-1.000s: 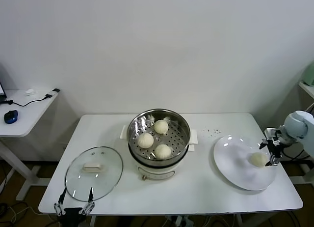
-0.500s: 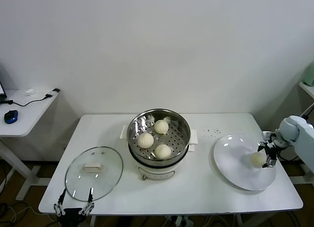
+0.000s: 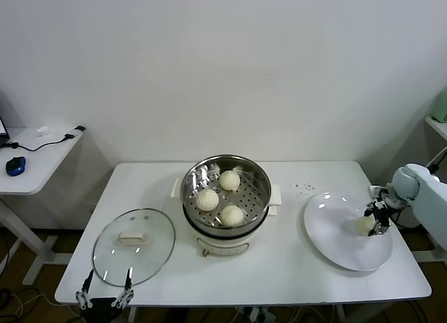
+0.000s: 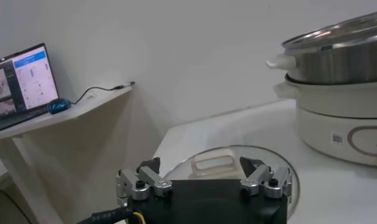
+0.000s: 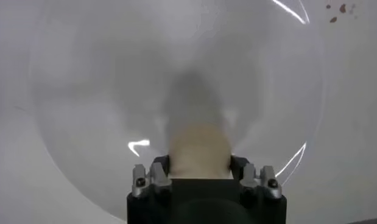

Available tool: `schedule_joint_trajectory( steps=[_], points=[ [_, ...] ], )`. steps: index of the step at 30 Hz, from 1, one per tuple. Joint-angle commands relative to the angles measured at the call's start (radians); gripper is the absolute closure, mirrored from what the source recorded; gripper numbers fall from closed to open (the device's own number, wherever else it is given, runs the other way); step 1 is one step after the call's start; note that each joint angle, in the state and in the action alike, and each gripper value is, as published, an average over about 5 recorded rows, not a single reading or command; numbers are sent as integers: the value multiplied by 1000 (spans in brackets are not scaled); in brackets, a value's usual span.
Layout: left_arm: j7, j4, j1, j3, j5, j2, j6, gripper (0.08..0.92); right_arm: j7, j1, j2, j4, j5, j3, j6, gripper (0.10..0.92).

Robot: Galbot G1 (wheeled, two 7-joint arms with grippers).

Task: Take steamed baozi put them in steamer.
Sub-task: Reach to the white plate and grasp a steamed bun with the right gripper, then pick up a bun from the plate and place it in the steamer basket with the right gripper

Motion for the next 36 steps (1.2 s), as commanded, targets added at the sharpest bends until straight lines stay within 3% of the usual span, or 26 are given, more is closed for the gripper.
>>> schedule_joint_trajectory(
  steps=[1,10,22,27,36],
  points=[
    [-1,-2,6,0,-2,0,-3,177,-2,48,-7,8,78,-61,-20,407],
    [0,-10,5,7,-4,2,-2,177,6,464,-20,110,482,-506,-129,422],
    [3,-2,2,45,3,9,-8,177,67,1018,284,261,1092,-1089,-228,423],
    [3,2,6,41,-8,24,-16,177,111,1055,403,323,1188,-1123,-268,423],
    [0,9,12,23,-57,57,-25,177,213,992,534,375,1213,-1127,-331,415]
  ],
)
